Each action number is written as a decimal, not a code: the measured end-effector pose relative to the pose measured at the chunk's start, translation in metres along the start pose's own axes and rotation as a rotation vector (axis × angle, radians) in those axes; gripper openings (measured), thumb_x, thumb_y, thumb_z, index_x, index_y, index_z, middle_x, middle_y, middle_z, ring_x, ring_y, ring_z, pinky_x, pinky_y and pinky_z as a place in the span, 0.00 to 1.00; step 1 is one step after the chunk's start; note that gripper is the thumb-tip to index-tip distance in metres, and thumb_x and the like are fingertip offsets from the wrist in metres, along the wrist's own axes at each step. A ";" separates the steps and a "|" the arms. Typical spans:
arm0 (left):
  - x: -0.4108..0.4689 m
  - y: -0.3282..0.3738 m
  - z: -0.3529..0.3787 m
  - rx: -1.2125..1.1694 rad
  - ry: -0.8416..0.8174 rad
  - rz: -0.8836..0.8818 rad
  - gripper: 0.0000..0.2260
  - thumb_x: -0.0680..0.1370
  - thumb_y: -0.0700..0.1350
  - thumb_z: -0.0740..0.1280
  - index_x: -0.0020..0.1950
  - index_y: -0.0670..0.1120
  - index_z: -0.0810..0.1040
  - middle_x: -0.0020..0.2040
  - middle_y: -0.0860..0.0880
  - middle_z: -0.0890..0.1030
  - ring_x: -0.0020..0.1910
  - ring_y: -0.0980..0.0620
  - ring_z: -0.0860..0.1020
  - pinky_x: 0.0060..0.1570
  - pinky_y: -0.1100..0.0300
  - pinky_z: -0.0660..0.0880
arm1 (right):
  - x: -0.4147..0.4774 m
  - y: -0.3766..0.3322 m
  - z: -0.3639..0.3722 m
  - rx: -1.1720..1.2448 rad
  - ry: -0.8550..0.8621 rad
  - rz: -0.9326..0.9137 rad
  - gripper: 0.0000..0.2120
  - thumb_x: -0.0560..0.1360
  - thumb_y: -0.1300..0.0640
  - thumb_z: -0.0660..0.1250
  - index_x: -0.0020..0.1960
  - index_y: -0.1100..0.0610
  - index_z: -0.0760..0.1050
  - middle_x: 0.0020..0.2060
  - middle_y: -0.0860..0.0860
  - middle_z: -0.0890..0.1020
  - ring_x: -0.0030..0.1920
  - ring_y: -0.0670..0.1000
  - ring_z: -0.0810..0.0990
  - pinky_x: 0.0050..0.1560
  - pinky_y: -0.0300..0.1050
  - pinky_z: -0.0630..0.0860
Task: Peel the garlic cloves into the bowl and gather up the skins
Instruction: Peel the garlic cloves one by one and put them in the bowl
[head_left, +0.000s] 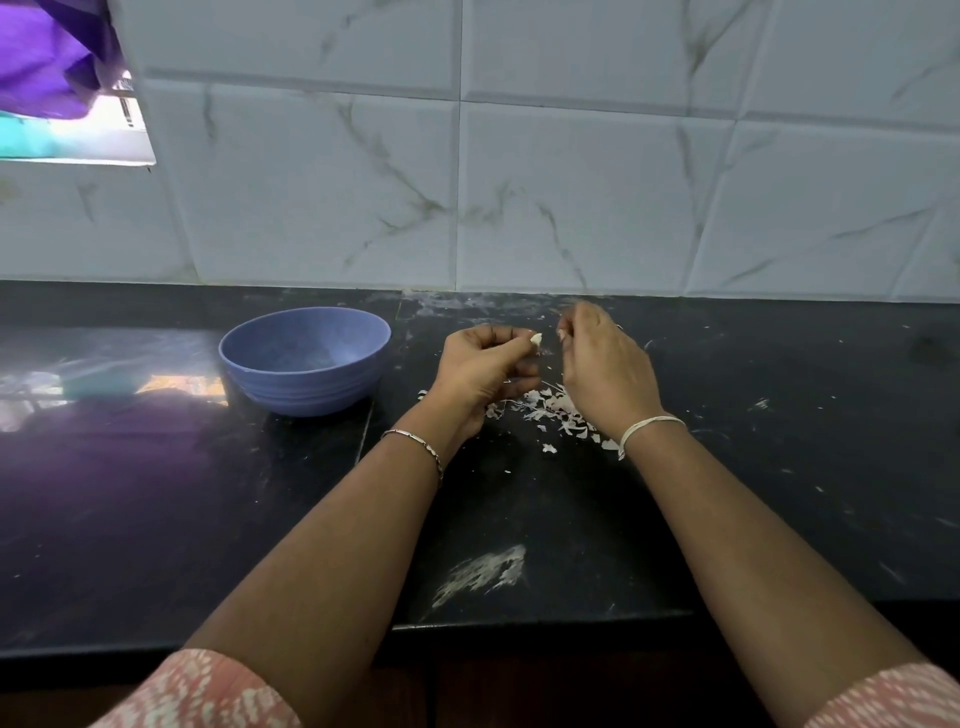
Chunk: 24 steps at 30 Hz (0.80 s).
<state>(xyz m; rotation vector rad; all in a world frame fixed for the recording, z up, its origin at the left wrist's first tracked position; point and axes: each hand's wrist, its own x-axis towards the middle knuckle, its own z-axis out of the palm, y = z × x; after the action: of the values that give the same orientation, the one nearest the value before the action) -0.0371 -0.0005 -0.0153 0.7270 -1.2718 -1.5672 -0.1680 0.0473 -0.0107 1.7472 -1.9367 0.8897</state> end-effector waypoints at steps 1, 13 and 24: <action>0.000 0.000 0.000 -0.003 -0.007 -0.003 0.02 0.75 0.36 0.72 0.44 0.40 0.80 0.37 0.47 0.81 0.33 0.53 0.78 0.36 0.59 0.82 | 0.002 0.004 0.000 0.063 0.012 0.026 0.03 0.81 0.60 0.59 0.52 0.57 0.72 0.49 0.53 0.76 0.47 0.55 0.77 0.42 0.47 0.68; 0.001 -0.001 -0.001 0.070 -0.066 0.020 0.02 0.76 0.35 0.70 0.47 0.41 0.80 0.42 0.45 0.79 0.35 0.53 0.78 0.37 0.56 0.83 | 0.003 0.005 -0.002 0.601 -0.028 0.232 0.02 0.72 0.57 0.74 0.42 0.55 0.84 0.35 0.46 0.84 0.37 0.43 0.82 0.40 0.35 0.76; 0.004 -0.005 -0.001 0.254 -0.028 0.129 0.04 0.75 0.36 0.72 0.49 0.39 0.82 0.36 0.45 0.79 0.34 0.51 0.78 0.36 0.57 0.79 | 0.003 0.004 -0.001 0.539 -0.012 0.238 0.03 0.70 0.56 0.74 0.38 0.53 0.84 0.31 0.45 0.83 0.31 0.39 0.79 0.35 0.32 0.75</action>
<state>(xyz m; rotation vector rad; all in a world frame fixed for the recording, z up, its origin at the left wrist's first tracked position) -0.0395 -0.0040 -0.0201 0.7665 -1.5256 -1.3305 -0.1727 0.0458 -0.0088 1.8087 -2.0725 1.6103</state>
